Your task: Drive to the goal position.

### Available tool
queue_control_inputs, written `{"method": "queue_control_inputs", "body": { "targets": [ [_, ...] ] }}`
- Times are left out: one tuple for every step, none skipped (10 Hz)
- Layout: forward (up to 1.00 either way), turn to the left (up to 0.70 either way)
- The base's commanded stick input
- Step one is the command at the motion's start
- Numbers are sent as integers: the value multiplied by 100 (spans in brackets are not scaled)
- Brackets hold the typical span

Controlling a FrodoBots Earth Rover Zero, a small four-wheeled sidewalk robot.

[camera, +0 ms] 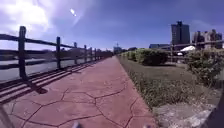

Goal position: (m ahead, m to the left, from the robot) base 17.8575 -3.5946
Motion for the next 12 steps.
{"method": "queue_control_inputs", "body": {
  "targets": [
    [70, 0],
    [70, 0],
    [70, 0],
    [70, 0],
    [70, 0],
    [70, 0],
    [70, 0],
    [70, 0],
    [70, 0],
    [70, 0],
    [70, 0],
    [70, 0]
  ]
}}
